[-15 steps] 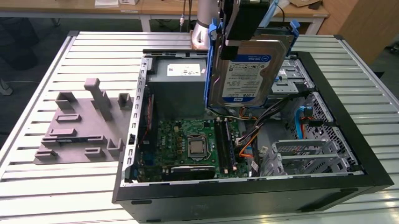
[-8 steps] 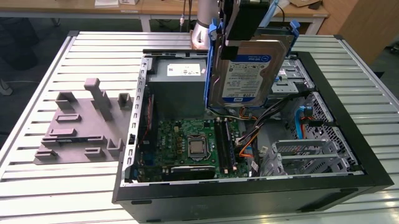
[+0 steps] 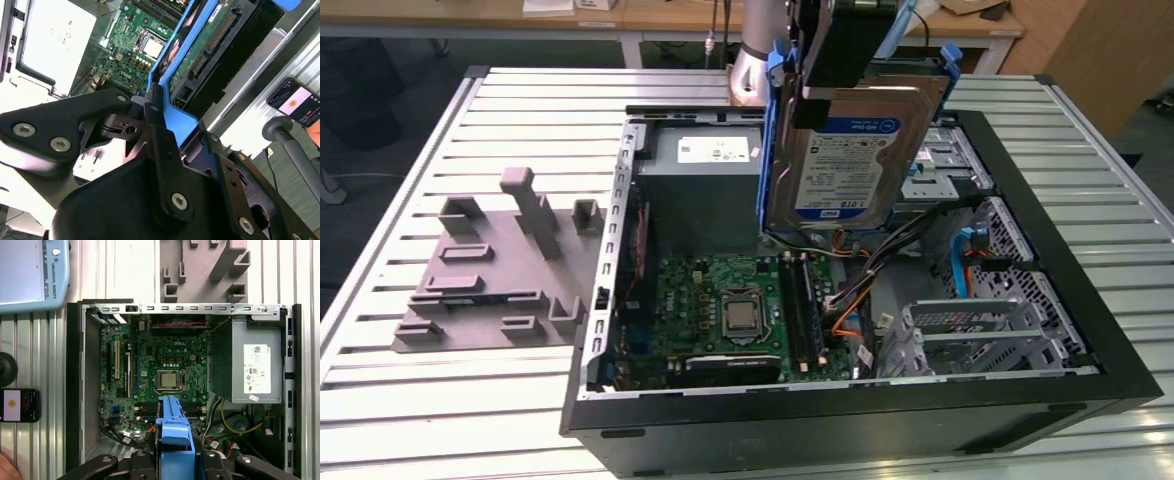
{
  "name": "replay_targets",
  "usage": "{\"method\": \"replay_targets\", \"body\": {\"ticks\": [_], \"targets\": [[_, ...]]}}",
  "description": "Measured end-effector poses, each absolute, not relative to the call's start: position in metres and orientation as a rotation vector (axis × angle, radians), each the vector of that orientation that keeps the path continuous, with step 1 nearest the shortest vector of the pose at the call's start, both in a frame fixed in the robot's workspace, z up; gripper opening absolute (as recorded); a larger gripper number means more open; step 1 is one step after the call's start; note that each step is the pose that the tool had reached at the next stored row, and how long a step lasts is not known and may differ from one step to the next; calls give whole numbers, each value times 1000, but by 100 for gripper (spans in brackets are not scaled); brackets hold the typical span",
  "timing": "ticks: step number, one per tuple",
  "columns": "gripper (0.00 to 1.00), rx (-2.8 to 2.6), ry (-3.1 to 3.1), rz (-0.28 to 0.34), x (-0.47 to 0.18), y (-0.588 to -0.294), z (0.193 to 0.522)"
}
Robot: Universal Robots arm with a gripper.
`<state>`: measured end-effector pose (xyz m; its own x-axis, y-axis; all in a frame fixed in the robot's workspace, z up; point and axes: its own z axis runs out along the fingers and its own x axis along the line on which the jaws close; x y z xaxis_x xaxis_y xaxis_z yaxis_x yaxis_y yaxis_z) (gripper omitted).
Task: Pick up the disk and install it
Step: 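Insert the disk into the insertion slot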
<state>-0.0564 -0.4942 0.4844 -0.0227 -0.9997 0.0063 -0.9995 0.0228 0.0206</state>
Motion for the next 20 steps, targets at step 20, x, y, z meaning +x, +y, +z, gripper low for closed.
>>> {"method": "replay_targets", "body": {"ticks": [20], "targets": [[36,2183,-2233,-16,-56,-495,484]]}}
